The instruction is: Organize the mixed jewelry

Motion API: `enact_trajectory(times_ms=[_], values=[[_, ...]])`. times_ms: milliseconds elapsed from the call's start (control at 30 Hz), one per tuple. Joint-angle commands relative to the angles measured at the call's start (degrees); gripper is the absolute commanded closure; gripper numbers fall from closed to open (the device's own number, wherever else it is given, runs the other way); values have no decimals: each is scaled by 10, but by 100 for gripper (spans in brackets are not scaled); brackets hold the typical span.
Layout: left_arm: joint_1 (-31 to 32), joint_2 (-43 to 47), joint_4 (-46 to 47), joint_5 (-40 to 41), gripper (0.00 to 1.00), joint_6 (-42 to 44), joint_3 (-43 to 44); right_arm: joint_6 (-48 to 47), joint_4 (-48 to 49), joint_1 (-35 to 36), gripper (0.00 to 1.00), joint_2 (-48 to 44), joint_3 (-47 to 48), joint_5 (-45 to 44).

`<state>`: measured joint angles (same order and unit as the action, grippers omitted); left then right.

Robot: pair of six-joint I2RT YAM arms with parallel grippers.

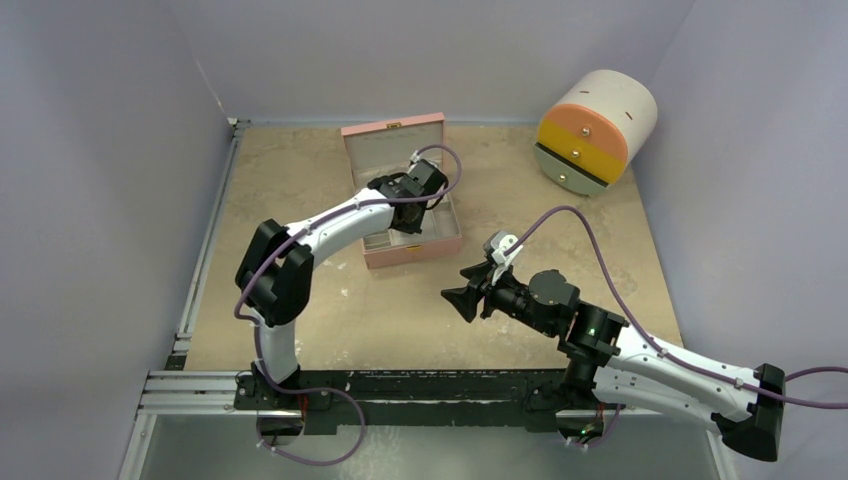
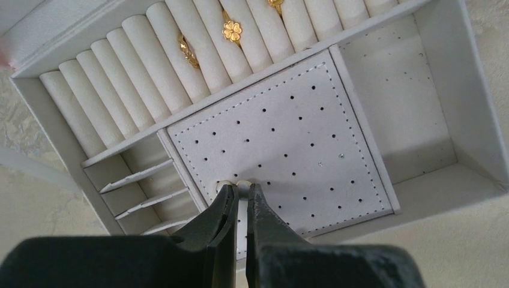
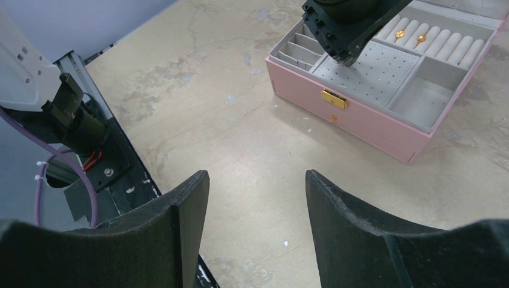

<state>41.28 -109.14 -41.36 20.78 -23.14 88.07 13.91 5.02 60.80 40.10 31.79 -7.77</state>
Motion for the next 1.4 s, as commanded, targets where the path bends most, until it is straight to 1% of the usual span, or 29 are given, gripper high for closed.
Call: enact_trajectory(times_ms=[0, 300, 433, 767, 867, 967, 1100, 1167, 1367], values=[[11, 13, -9, -47, 100, -14, -24, 1, 16, 2, 37, 1, 14, 4], [10, 67, -1, -57, 100, -21, -74, 2, 21, 2, 37, 17, 20, 8], [10, 74, 5, -57, 100, -24, -95, 0, 25, 2, 37, 29, 25, 13], [5, 50, 4, -55, 100, -28, -71, 2, 25, 2, 37, 29, 25, 1], [4, 52, 3, -54, 91, -29, -62, 5, 22, 2, 36, 21, 22, -1], [3, 56, 2, -53, 77, -29, -53, 8, 13, 1, 35, 17, 21, 0], [-1, 70, 2, -57, 69, -29, -46, 6, 7, 2, 34, 15, 21, 0], [-2, 77, 2, -58, 66, -28, -40, 5, 7, 2, 33, 16, 22, -2], [-8, 99, -14, -69, 64, -20, -2, -4, -5, 2, 32, 23, 35, -20]])
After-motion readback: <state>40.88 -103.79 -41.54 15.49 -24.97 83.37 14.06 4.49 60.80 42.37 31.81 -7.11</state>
